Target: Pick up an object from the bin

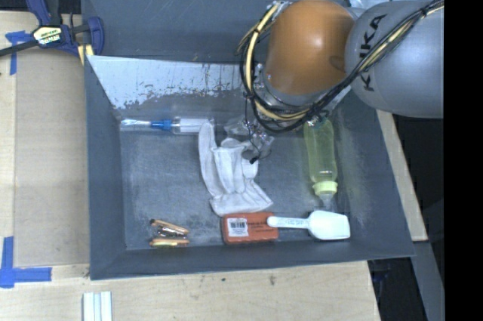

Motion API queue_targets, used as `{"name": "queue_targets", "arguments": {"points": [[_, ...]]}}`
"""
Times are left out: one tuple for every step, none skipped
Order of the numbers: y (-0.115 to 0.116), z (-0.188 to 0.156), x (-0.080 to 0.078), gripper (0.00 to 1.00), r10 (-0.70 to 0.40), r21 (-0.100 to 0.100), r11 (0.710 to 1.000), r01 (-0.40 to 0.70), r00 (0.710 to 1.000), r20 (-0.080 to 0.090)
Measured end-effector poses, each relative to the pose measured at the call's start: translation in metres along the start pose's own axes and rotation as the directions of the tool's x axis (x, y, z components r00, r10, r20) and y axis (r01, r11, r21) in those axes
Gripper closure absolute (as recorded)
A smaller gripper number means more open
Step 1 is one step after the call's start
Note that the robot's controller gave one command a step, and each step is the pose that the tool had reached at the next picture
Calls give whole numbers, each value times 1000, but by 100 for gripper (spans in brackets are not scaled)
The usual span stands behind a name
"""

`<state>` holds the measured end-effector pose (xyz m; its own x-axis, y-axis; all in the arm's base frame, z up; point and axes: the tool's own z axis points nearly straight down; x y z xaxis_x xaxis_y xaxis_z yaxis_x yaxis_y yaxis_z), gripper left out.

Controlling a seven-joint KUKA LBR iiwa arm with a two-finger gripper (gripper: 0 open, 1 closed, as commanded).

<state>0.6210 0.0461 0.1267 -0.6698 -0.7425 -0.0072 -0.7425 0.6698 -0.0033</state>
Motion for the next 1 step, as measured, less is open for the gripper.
{"name": "queue_targets", "arguments": {"points": [[0,-74,7,100,-1,-3,1000,1,1000,-5]]}}
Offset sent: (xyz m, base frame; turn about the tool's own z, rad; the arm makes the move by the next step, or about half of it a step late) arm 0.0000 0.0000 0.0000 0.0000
